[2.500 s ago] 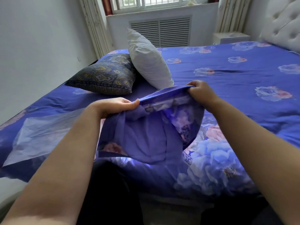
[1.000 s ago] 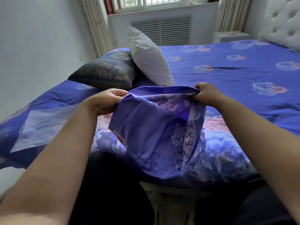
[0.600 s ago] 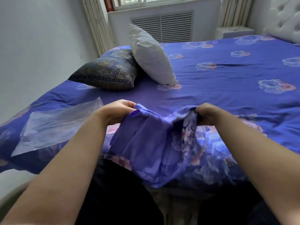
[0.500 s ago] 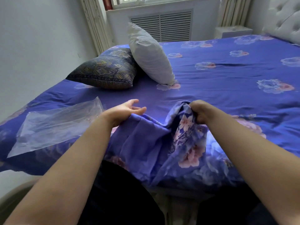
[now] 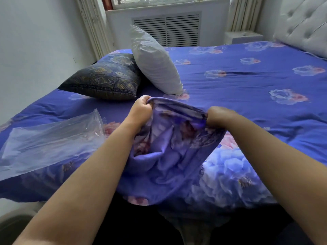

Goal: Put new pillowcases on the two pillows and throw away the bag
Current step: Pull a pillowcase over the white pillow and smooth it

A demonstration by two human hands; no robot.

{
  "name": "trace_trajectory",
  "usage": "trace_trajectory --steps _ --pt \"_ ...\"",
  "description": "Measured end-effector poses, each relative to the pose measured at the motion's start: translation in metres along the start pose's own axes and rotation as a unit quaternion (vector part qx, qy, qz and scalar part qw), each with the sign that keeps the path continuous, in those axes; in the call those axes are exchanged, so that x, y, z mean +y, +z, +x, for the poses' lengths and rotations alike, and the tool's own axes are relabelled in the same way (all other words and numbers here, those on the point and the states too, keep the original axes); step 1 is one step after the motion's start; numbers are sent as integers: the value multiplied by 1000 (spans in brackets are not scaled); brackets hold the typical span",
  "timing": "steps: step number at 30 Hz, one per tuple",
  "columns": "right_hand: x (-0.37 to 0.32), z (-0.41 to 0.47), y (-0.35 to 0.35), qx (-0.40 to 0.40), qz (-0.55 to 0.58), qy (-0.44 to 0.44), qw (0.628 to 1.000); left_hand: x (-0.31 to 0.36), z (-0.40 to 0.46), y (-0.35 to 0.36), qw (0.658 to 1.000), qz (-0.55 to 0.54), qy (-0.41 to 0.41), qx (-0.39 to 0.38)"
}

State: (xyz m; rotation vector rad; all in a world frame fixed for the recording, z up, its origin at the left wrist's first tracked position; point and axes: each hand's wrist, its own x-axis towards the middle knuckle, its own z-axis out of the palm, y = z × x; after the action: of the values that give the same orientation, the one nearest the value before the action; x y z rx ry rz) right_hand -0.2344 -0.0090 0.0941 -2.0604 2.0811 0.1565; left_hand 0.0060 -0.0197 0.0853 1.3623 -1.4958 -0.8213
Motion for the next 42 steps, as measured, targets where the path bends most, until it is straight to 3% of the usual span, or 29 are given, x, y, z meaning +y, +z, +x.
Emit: trace_trajectory --steps 2,4,5,7,8,9,12,14,16,17,19,20,21,23,26,28,31,33,35,36,39,42 --pt "16 8 0 5 97 46 994 9 0 -7 992 -101 -78 13" --pt "28 15 3 26 261 93 961 17 -2 -20 967 -190 -169 -13" --pt "31 19 5 31 396 109 911 20 -3 -27 952 -224 -203 -48" --pt "30 19 1 -22 642 106 759 21 -8 -39 931 -250 -237 -119" --pt "32 20 -3 -63 694 87 711 21 -10 -46 925 -250 -243 -149" --pt "36 20 -8 -110 694 62 709 21 -11 -53 921 -248 -248 -168" --pt "53 13 -32 -233 510 -20 828 25 -11 -81 915 -227 -256 -215" --pt "59 23 -48 -271 329 -21 904 26 -7 -93 907 -181 -282 -256" --pt "51 46 -59 -154 111 0 982 12 15 -95 939 -59 -238 -240" --pt "44 63 -60 -22 45 14 999 4 29 -91 970 -5 -183 -160" --pt "22 79 -54 242 60 27 968 -14 54 -79 995 62 -70 35" --pt "11 82 -45 305 98 14 947 -21 63 -71 985 123 -39 113" --pt "0 83 -34 317 125 -1 940 -29 67 -63 964 209 -30 162" --pt "-21 80 -3 261 149 -17 954 -54 65 -44 933 325 -60 143" --pt "-50 57 44 98 158 -57 981 -94 42 -15 903 411 -125 10" --pt "-63 33 66 4 81 -105 991 -107 19 -3 878 450 -158 -48" --pt "-75 13 83 -104 -23 -121 987 -111 -5 -4 856 479 -188 -40" --pt "-79 11 87 -168 35 -124 977 -111 -13 -11 832 508 -218 -44" --pt "-84 7 88 -233 154 -124 952 -103 -21 -16 812 509 -255 -130" --pt "-88 4 89 -260 204 -113 937 -99 -24 -16 819 470 -281 -174" --pt "-103 -3 103 -248 279 -91 923 -83 -35 -10 854 344 -316 -227" --pt "-108 -1 124 -95 346 -82 930 -89 -35 -7 911 262 -263 -181"
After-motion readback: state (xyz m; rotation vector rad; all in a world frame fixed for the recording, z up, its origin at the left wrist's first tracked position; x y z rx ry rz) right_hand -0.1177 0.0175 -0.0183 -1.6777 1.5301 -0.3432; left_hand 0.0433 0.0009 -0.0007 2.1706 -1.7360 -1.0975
